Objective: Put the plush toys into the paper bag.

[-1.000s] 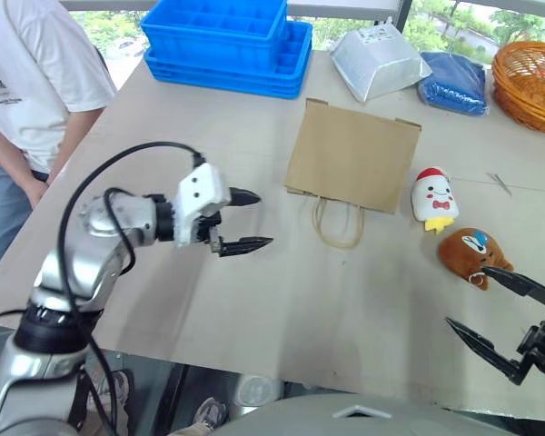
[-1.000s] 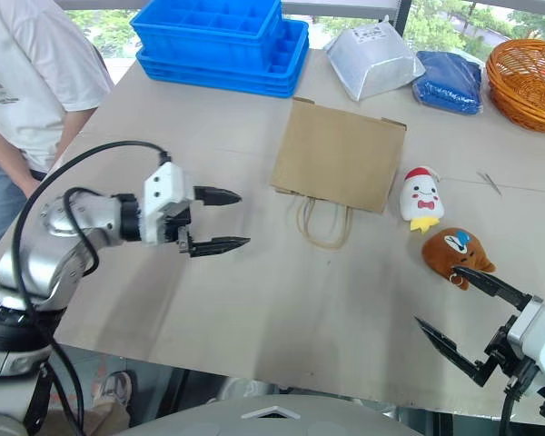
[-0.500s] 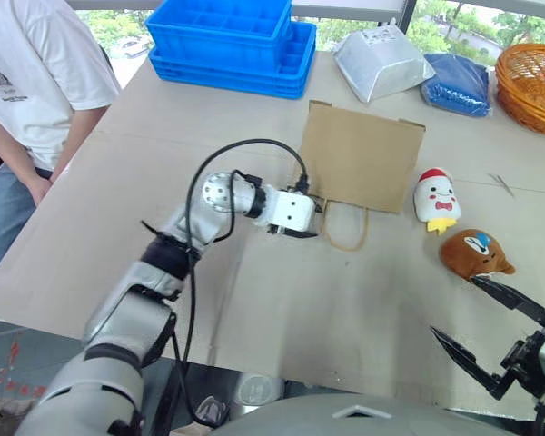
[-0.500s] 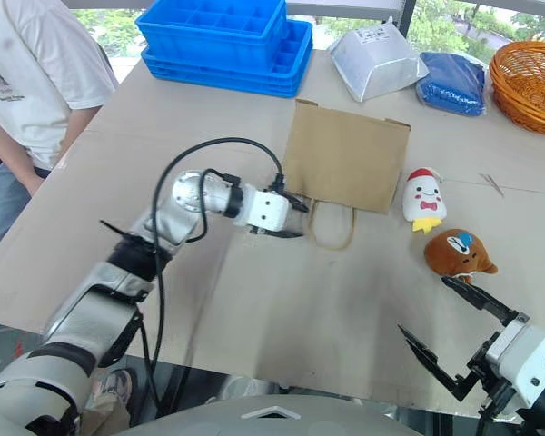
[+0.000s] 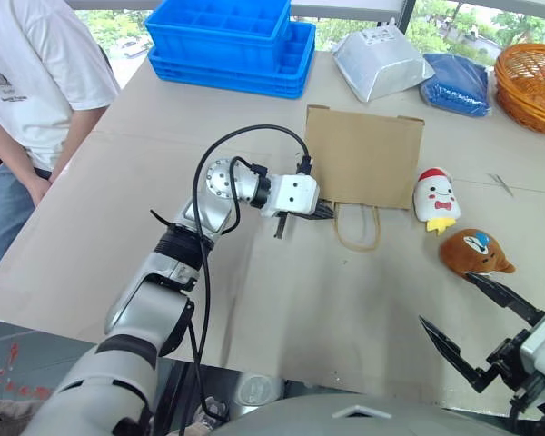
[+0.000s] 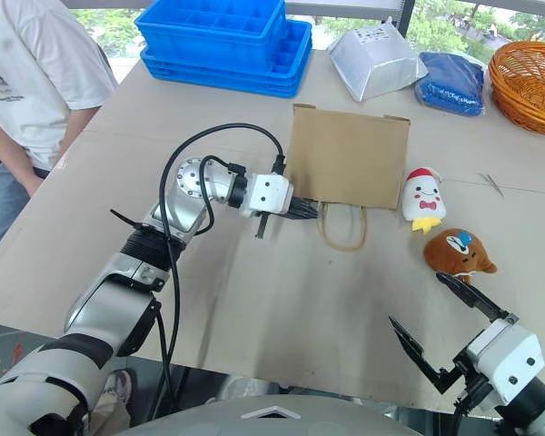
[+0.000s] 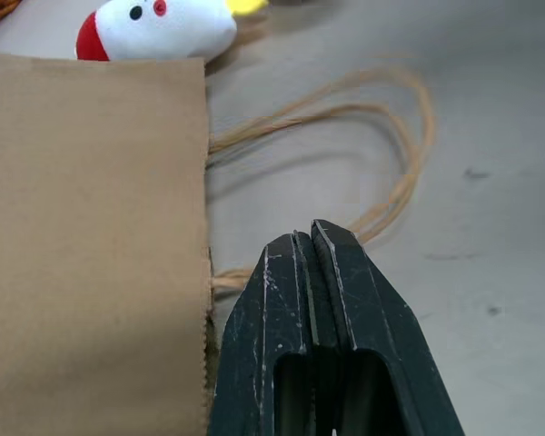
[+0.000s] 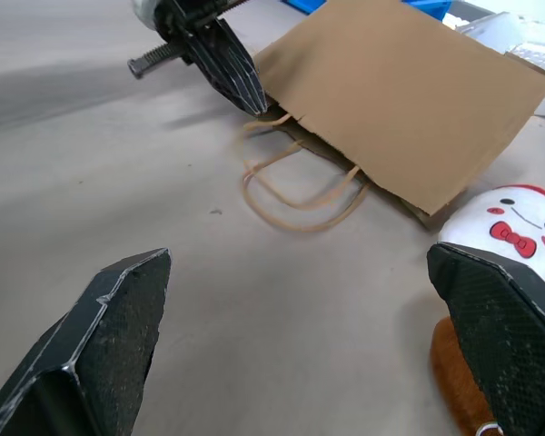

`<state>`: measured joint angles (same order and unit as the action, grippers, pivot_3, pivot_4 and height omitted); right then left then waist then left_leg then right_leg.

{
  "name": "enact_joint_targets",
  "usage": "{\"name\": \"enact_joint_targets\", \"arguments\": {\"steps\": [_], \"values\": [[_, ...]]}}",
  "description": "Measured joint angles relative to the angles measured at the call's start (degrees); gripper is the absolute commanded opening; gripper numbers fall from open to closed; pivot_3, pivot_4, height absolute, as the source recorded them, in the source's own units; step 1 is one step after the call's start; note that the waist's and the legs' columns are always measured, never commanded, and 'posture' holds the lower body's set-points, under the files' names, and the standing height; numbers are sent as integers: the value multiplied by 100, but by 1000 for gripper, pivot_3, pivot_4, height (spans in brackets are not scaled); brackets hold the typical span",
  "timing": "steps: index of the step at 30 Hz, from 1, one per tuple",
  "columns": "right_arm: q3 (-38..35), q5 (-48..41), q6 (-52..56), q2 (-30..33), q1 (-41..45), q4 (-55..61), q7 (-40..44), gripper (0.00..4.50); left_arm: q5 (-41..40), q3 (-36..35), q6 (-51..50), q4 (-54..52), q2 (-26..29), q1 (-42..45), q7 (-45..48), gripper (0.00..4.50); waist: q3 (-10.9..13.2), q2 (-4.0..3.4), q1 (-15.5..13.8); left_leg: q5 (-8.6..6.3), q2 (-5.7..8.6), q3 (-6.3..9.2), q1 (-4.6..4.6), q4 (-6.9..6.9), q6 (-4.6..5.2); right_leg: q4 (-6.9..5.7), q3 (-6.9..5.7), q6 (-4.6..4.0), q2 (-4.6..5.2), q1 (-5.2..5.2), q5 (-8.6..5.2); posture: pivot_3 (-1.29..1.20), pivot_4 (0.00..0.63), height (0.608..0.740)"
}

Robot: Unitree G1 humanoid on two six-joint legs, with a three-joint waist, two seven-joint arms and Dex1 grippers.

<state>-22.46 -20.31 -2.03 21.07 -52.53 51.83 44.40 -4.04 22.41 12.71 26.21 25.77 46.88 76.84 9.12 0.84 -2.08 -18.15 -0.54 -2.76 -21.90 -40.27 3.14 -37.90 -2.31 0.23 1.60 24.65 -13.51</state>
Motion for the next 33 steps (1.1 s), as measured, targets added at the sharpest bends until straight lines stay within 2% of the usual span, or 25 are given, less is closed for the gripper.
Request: {"name": "enact_joint_targets", "arguments": {"steps": [3,7,13,16,20,21,25,26,28,31,33], "values": [[20,1,16,62,57,-5,-31,4500,-241,-32,-293,-93,37,-3,391,938,0,0,3,0,0,0,1,-1,0,-1,0,0,-3,-1,0,0,150,740],[41,-2,40,109,67,-11,-70,4500,-143,-64,-157,-41,31,-4,307,2874,-1,0,0,0,0,1,1,-1,0,-1,2,0,-4,-1,0,0,150,740],[153,0,38,94,-23,-10,-118,4500,460,53,962,676,-145,109,-31,2874,-2,1,-8,0,1,0,0,-2,1,-1,2,0,-4,-1,0,0,150,740],[178,3,37,94,-55,-6,-149,4500,834,119,1712,1207,-279,317,-303,2048,-3,3,-11,-2,2,0,0,-2,4,0,2,0,-4,-1,1,0,150,740],[191,9,37,94,-76,10,-228,4500,967,141,2318,1735,-579,559,-485,152,-4,4,-10,-4,2,0,-1,-2,8,0,2,0,-4,-2,1,0,150,740],[196,10,37,93,-85,27,-238,4500,966,142,2383,1797,-643,592,-487,35,-3,5,-8,-5,2,0,-1,-2,8,0,2,0,-4,-2,1,0,150,740],[211,16,57,96,-113,113,-305,4500,880,90,2355,1902,-658,640,-352,35,-4,5,31,-4,1,0,2,-2,6,-5,3,0,-7,-2,1,0,150,740],[239,22,92,97,-99,121,-357,4500,768,42,2176,1884,-663,637,-269,35,-4,5,40,-3,1,1,2,-2,5,-5,2,0,-7,-2,1,0,150,740],[328,72,308,94,99,147,-576,4500,279,-208,1125,1647,-685,605,-34,35,-3,6,72,-2,0,1,0,-7,3,-7,2,0,-6,-1,1,0,150,740],[480,-26,988,145,724,307,-1065,3722,-613,-697,-1121,880,-595,644,185,0,-2,7,139,-1,-2,0,0,-13,2,-9,3,1,-5,-1,1,0,150,740],[545,-351,1761,367,1332,317,-1392,2817,-1146,-1021,-2550,258,-428,671,147,0,-3,10,172,0,-4,1,2,-13,0,-11,5,-1,-6,-1,1,0,150,740]]}}
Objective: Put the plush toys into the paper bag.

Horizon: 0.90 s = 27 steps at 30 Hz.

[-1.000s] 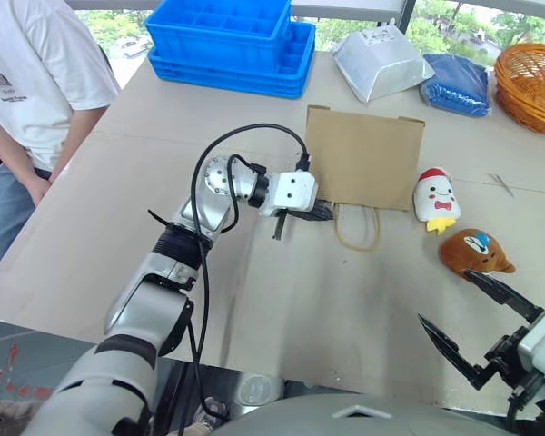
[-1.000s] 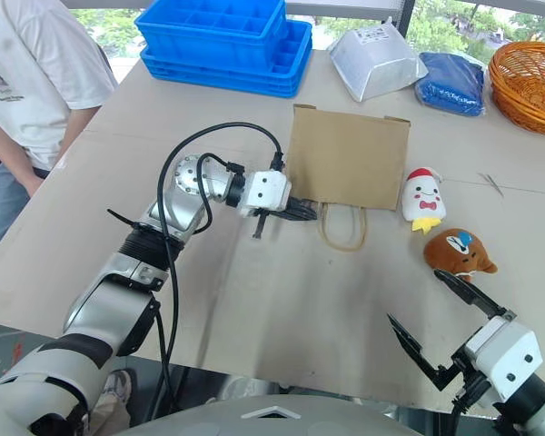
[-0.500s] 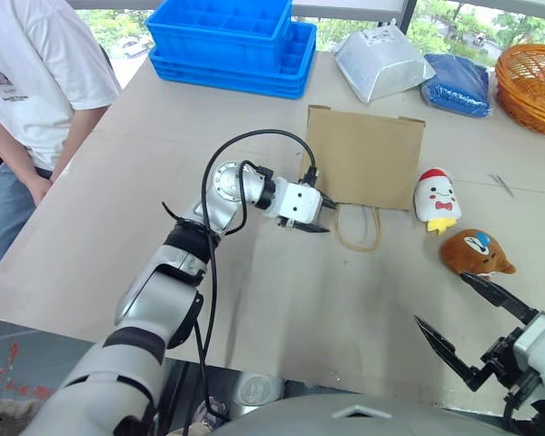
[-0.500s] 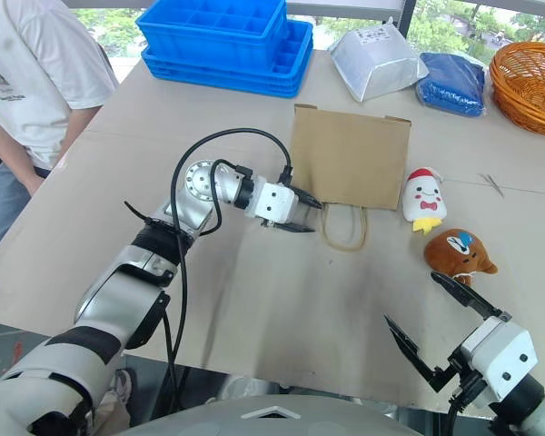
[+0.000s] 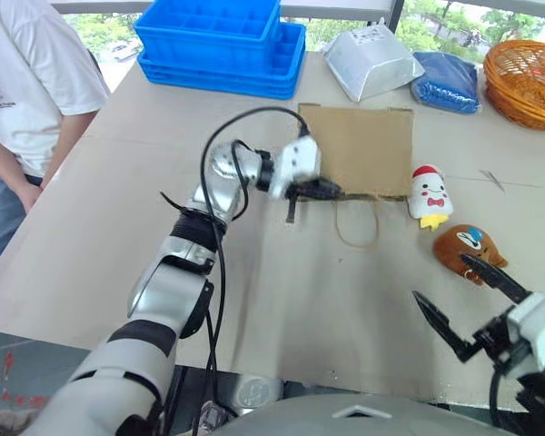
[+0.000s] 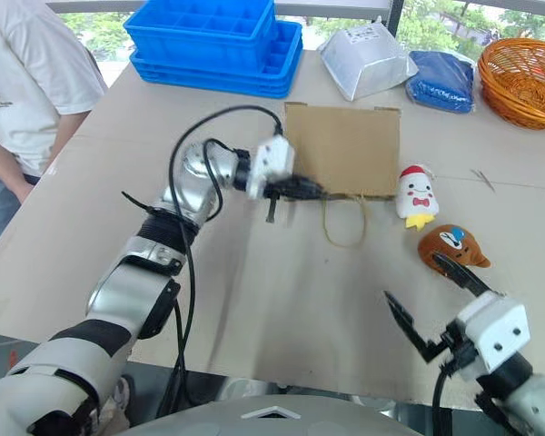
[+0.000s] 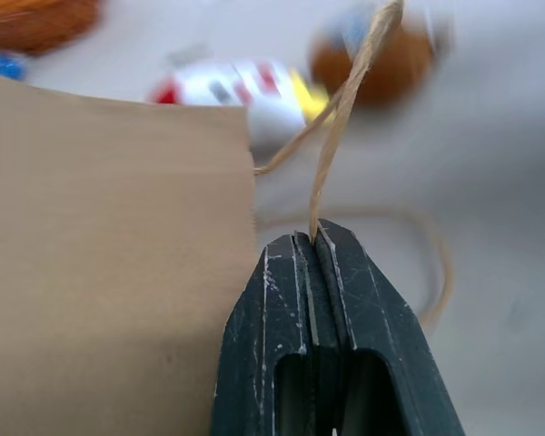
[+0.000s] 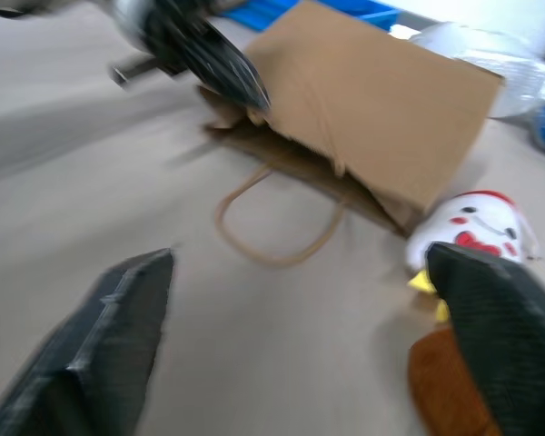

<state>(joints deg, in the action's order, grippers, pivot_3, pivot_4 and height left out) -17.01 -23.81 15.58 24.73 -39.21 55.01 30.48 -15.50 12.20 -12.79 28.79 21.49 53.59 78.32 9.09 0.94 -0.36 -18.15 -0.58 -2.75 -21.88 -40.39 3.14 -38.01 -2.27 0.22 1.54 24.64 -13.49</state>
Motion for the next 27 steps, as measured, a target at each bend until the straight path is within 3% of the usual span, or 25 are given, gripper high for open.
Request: {"name": "enact_joint_targets", "arguments": {"steps": [3,5,7,9,12,16,21,27], "values": [[142,-457,771,285,970,-81,-245,1475,-503,-353,-1339,-660,186,20,-254,0,-1,-1,3,2,-1,2,3,0,-3,-4,1,-1,-1,-1,1,0,150,740],[289,-886,1508,535,2160,-383,-486,482,-874,-642,-2299,-1149,267,21,-593,0,0,-1,25,2,1,0,4,-5,-3,-7,6,-1,0,-2,1,0,150,740],[430,-1185,2066,713,2977,-576,-634,65,-1194,-844,-2951,-1531,280,51,-885,0,-3,-2,-20,2,2,11,7,-3,-3,-10,3,-2,-2,-5,1,0,150,740],[927,-1334,2751,693,4347,-1144,-842,65,-1620,-1205,-3749,-1920,285,94,-1290,0,0,3,-3,3,2,10,-2,-4,-4,-12,8,-3,-4,4,2,0,150,740],[1465,-1248,3149,498,5341,-1647,-1017,65,-2016,-1430,-4339,-2343,267,146,-1613,0,-2,5,-28,3,3,18,-4,-1,-4,-10,13,-3,-8,4,2,0,150,740],[2633,-475,3302,-29,6866,-3119,-1195,65,-2424,-1467,-4852,-3220,319,-114,-1991,0,-3,3,7,4,7,12,-6,0,-5,-11,26,-2,-5,6,3,0,150,740],[4058,632,2900,425,7357,-4091,-541,65,-2782,-1915,-5288,-3475,-4,-316,-2867,0,-3,4,-59,2,19,36,-21,-2,-3,-4,33,1,0,6,5,0,150,740],[4685,1485,1854,539,7320,-4674,67,65,-3551,-3040,-5935,-3432,-642,-245,-4268,0,-3,4,-10,3,18,36,-13,-1,-4,-8,35,3,1,6,6,0,150,740]]}}
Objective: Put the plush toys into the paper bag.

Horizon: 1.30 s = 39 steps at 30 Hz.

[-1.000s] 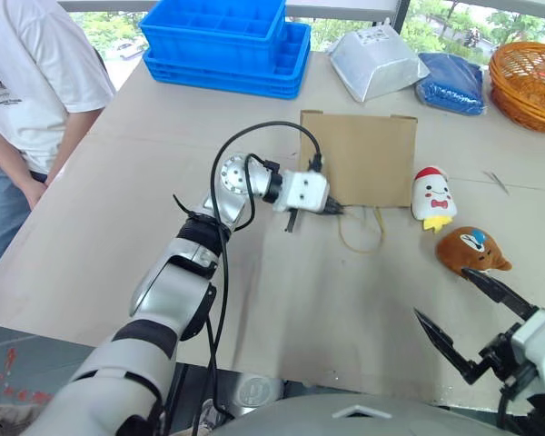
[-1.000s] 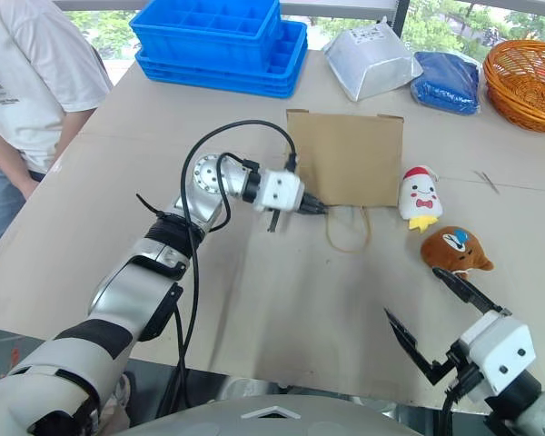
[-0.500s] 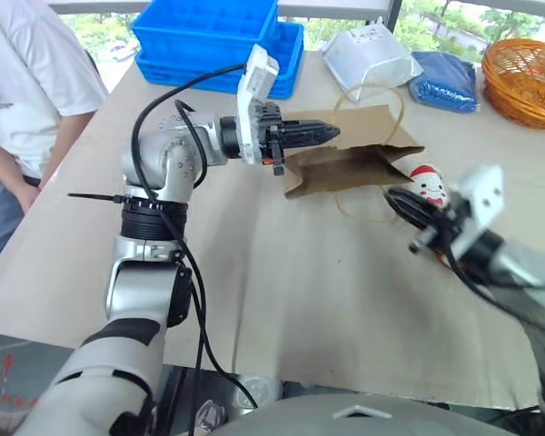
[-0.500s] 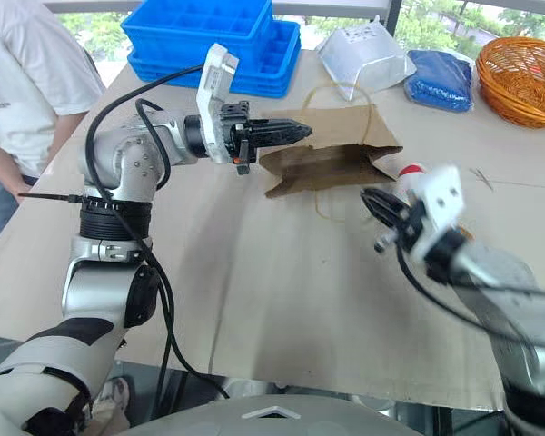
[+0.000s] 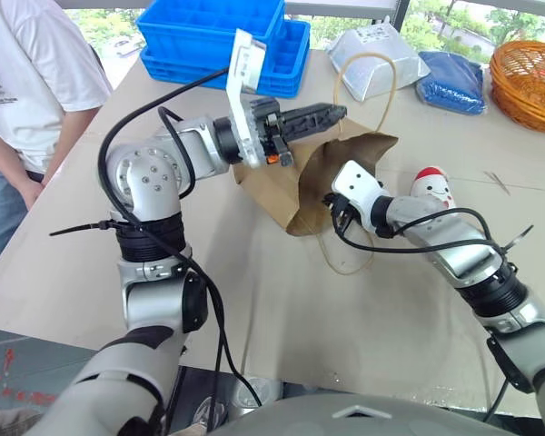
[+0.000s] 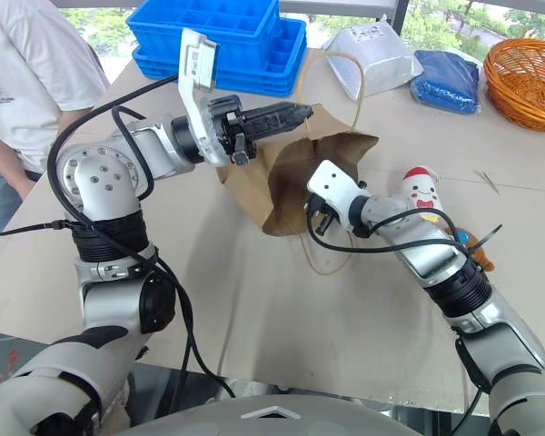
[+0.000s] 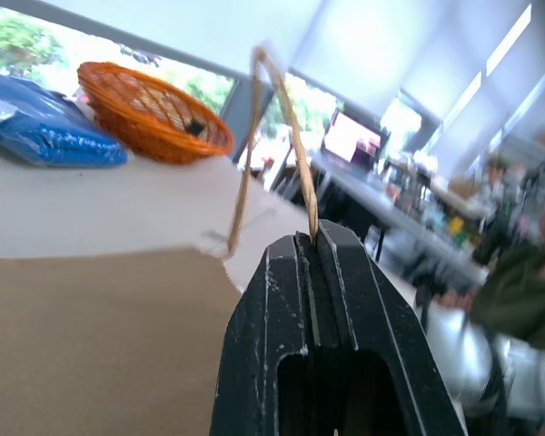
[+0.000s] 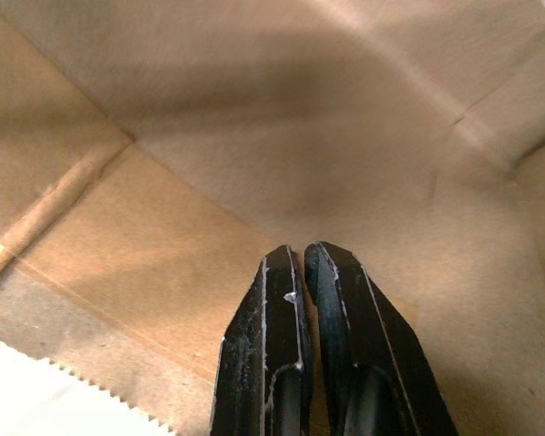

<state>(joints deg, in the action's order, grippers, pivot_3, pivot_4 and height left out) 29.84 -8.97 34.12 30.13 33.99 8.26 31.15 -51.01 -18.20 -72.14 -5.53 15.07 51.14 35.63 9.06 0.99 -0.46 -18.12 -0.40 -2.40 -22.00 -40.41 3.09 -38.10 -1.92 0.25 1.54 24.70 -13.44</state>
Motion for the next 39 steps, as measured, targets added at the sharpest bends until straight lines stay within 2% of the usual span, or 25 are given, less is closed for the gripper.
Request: {"name": "enact_joint_targets", "arguments": {"steps": [4,8,10,11,12,14,19,20,21,24,28,33,34,37,38,39], "values": [[163,460,-684,41,-308,-201,321,65,-511,-708,-274,-94,-139,-144,-980,0,-1,1,55,2,-2,1,5,1,-4,-9,1,0,1,-1,0,0,150,740],[63,702,-1110,48,-514,-205,400,65,-798,-858,-424,-365,-119,-616,-1447,0,-2,3,91,4,-1,1,10,1,-9,-14,3,0,4,-2,0,0,150,740],[-329,458,-1201,-34,-882,-36,468,65,-877,-822,-425,-587,-13,-920,-1549,0,-2,3,81,6,-1,4,8,1,-14,-15,1,0,5,-2,0,0,150,740],[-463,357,-1192,-82,-977,59,472,301,-887,-817,-425,-651,16,-999,-1561,0,-2,3,84,7,-1,4,9,1,-15,-16,1,0,5,-2,0,0,150,740],[-1029,-189,-859,-213,-1153,562,477,674,-887,-621,-332,-856,69,-1148,-1556,0,-2,3,84,10,-1,4,8,1,-21,-14,1,-1,5,-1,1,0,150,740],[-1405,-506,-581,-177,-1226,1012,477,1389,-883,-462,-240,-977,97,-1282,-1509,0,-2,2,80,10,-1,4,11,1,-22,-19,1,-1,6,-2,0,0,150,740],[-3042,-1741,1075,218,-1620,3015,91,3825,-809,-147,212,-1028,156,-1499,-1434,0,-2,2,6,9,-1,8,10,3,-22,-19,-1,-2,6,-1,0,0,150,740],[-3530,-2084,1548,337,-1636,3535,-87,4222,-769,-116,344,-1030,169,-1535,-1417,0,-2,2,5,9,-1,7,12,4,-22,-18,-1,-2,6,-2,0,0,150,740],[-3596,-2114,1595,346,-1635,3592,-110,4376,-767,-111,363,-1030,170,-1543,-1417,0,-3,2,9,10,-1,6,12,4,-22,-18,0,-2,6,-2,0,0,150,740],[-4339,-2749,2455,512,-1599,3934,-398,4376,-763,29,560,-1041,192,-1629,-1405,0,-3,2,-14,10,-1,5,12,4,-22,-18,0,-3,6,-3,-1,0,150,740],[-4405,-2606,3703,1112,-956,3348,-991,4376,-765,106,764,-1055,207,-1688,-1404,0,-7,9,-11,10,1,-6,16,4,-19,-17,10,-6,5,-4,-1,0,150,740],[-3488,-1839,3696,961,-686,1404,-1406,4376,-764,216,933,-1073,260,-1710,-1385,0,-8,10,-20,10,1,-13,12,9,-17,-14,12,-6,1,-2,-2,0,150,740],[-3106,-1631,3465,923,-591,828,-1359,4376,-760,279,999,-1074,282,-1726,-1375,0,-7,10,-14,10,1,-14,10,10,-17,-10,14,-5,0,-1,-1,0,150,740],[-2625,-1197,3019,952,-449,-168,-1192,3711,-758,359,1100,-1082,283,-1765,-1358,0,-7,9,-22,10,1,-15,5,11,-15,1,15,-4,-1,-1,-1,0,150,740],[-2537,-1102,2896,1015,-414,-345,-1112,3177,-758,360,1138,-1082,292,-1780,-1358,0,-7,9,-26,10,1,-14,4,11,-15,2,15,-4,-1,-1,-1,0,150,740],[-2515,-1026,2805,1064,-377,-467,-1030,2871,-758,361,1156,-1082,304,-1783,-1359,0,-7,9,-25,10,1,-13,4,11,-15,3,15,-3,-1,-1,-1,0,150,740]]}}
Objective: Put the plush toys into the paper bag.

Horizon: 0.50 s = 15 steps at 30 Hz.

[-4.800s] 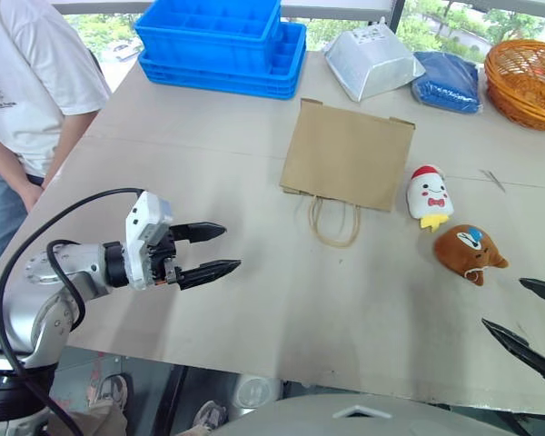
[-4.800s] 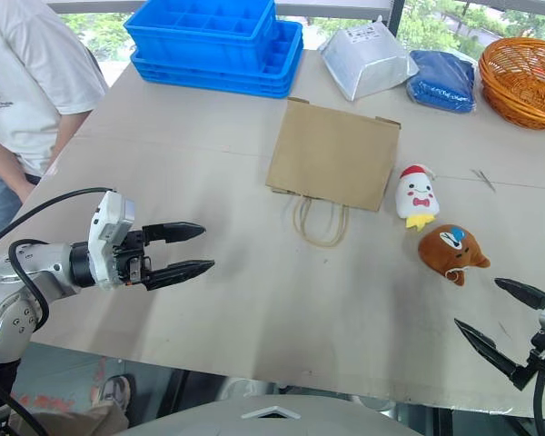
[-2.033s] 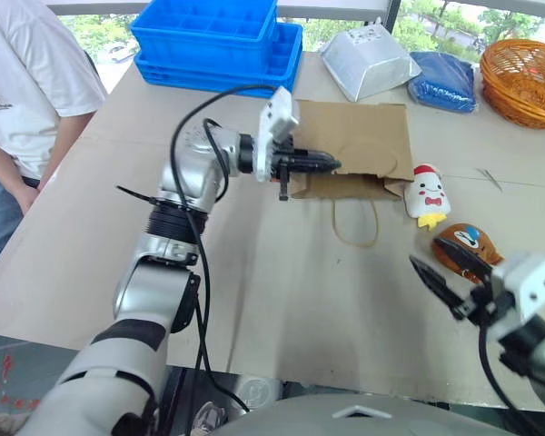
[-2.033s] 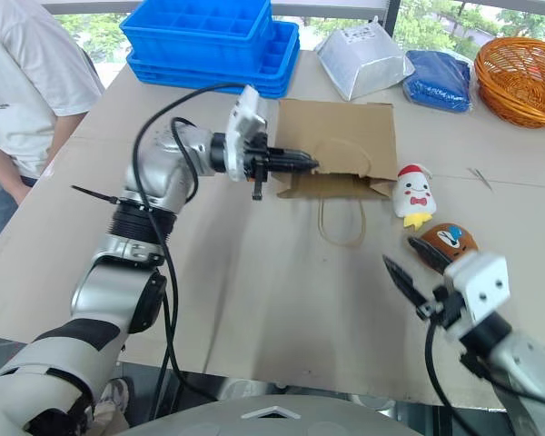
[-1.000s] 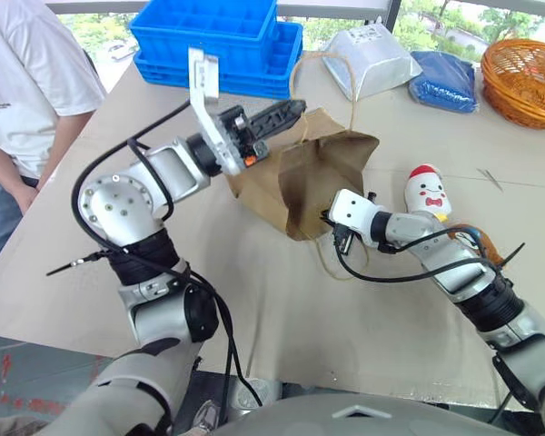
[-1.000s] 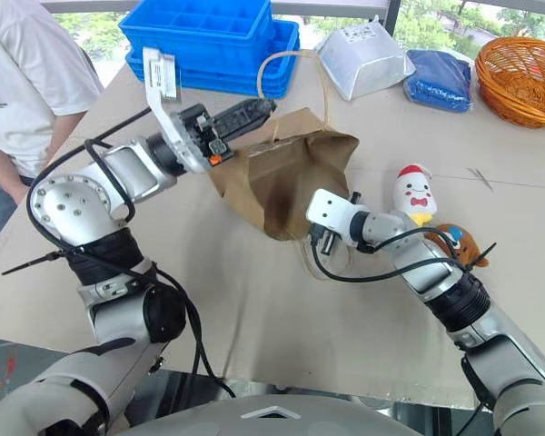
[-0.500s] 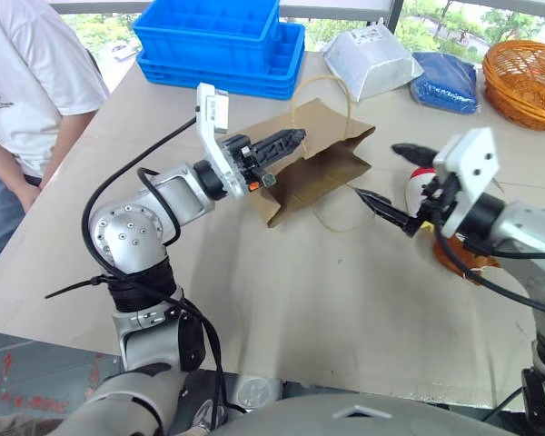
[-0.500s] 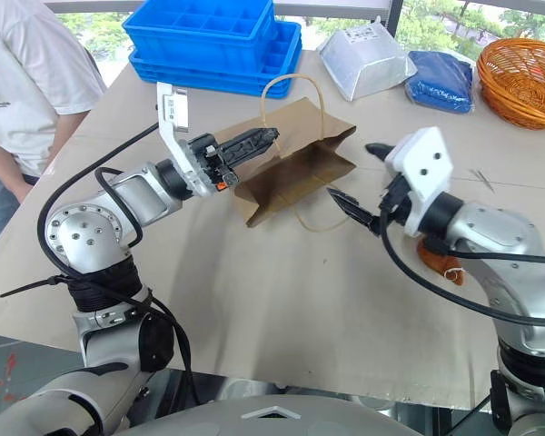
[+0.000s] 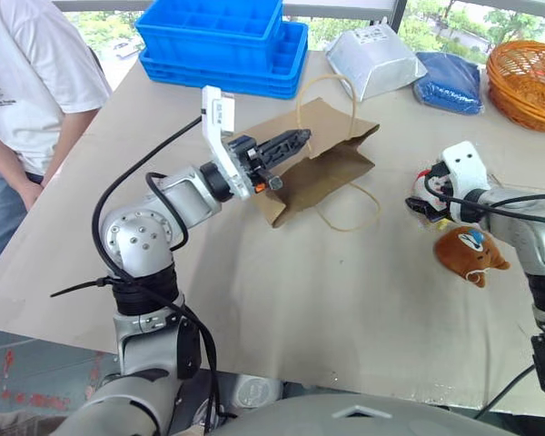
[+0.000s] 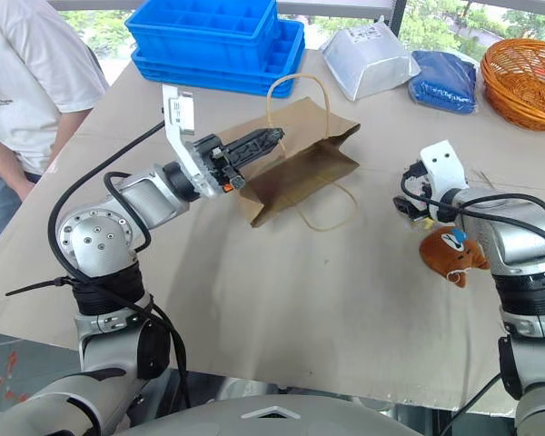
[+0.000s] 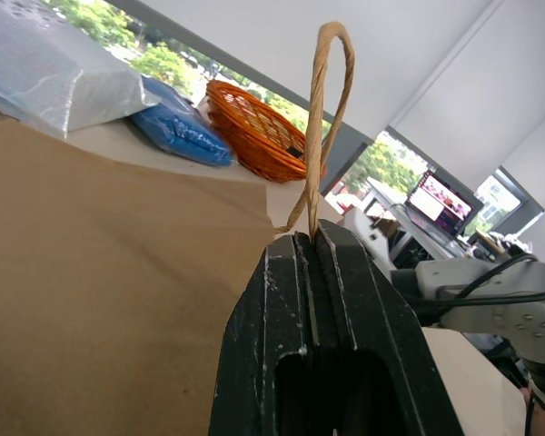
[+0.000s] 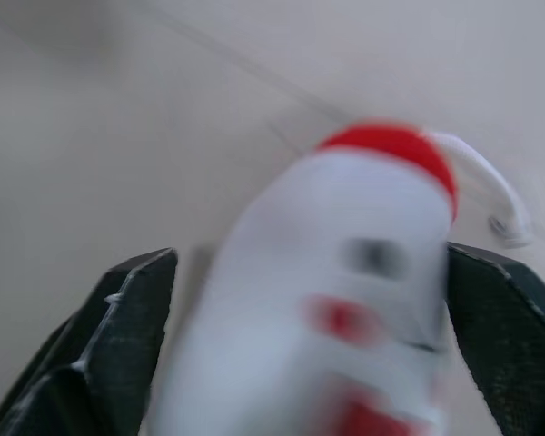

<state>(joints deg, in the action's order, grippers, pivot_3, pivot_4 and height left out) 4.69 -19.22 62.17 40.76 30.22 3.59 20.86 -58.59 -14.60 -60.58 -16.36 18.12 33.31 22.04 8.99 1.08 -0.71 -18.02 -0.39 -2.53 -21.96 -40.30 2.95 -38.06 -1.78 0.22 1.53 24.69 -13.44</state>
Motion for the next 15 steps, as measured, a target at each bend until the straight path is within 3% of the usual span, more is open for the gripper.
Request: {"name": "enact_joint_targets", "arguments": {"steps": [4,7,11,13,15], "values": [[-92,94,-174,67,-47,12,194,967,-17,5,89,-14,-9,-16,-68,0,0,0,0,0,-1,1,0,0,0,0,0,0,0,0,0,0,150,740],[-564,-85,-218,114,-514,610,385,39,-19,39,138,-52,-12,-57,-99,0,0,0,-13,0,-2,5,-2,3,0,0,-1,1,0,0,0,0,150,740],[-1886,-1299,322,60,-724,1952,837,39,-20,87,191,-47,-2,-75,-99,0,2,-3,-3,-1,-2,9,-1,2,0,3,-2,2,0,-2,1,0,150,740],[-2479,-2483,876,-89,-575,2722,990,39,-20,105,195,-36,38,-76,-74,0,2,-3,19,-1,-8,12,3,3,-1,0,-2,2,-8,-2,1,0,150,740],[-2565,-3248,1234,-188,-330,3225,1016,39,-21,151,195,-29,45,-62,-24,0,2,-3,36,-1,-10,13,6,5,-1,-2,-2,1,-9,-2,1,0,150,740]]}}
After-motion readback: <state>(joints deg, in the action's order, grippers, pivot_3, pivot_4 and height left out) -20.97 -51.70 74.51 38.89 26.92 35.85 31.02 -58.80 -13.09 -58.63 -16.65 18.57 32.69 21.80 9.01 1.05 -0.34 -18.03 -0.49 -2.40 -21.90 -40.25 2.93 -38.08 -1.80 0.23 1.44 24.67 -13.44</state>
